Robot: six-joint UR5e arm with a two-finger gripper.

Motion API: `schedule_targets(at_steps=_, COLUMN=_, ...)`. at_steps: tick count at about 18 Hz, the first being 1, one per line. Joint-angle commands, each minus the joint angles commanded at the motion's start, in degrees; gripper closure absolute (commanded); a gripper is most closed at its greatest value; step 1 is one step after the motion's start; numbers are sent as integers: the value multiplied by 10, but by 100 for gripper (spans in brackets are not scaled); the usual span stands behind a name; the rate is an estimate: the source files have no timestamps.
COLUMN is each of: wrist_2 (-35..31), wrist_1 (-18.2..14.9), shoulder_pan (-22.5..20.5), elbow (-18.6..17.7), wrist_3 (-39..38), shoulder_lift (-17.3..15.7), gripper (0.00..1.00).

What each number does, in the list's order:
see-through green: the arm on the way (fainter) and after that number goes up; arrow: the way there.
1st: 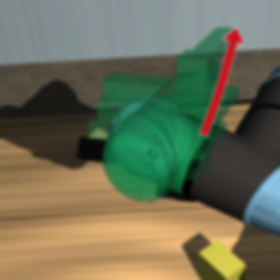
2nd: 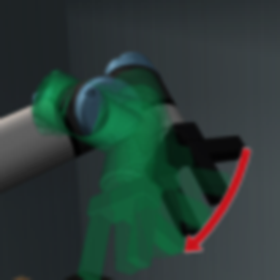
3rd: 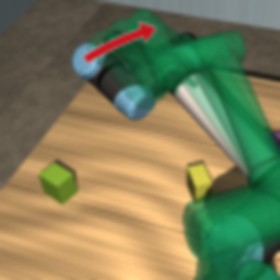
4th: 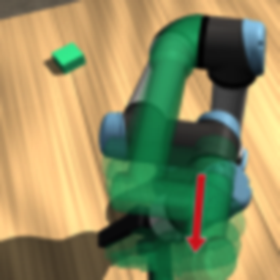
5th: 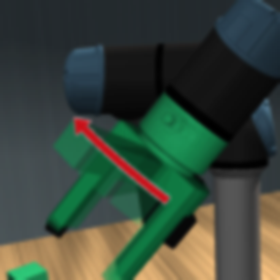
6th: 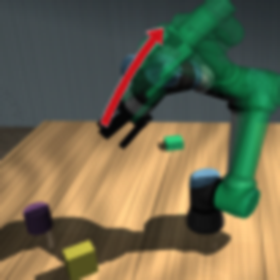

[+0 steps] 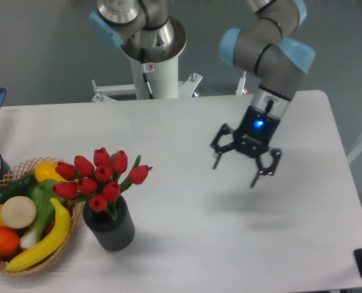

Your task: Insert the flowers into the vase

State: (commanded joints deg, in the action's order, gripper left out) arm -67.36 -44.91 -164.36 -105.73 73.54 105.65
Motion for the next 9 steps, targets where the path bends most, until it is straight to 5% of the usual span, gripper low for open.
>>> schedule_targets(at_steps=6, wrist_2=-142, wrist_1=0, shoulder_pan=0, elbow=-4, wrist_3=72, shoulder_lift=0, gripper=0)
schedule_targets(at_steps=9, wrist_2=-148, wrist_1=0, shoulder_pan=-1, elbow=-3, wrist_3=78, shoulder_lift=3, gripper=0)
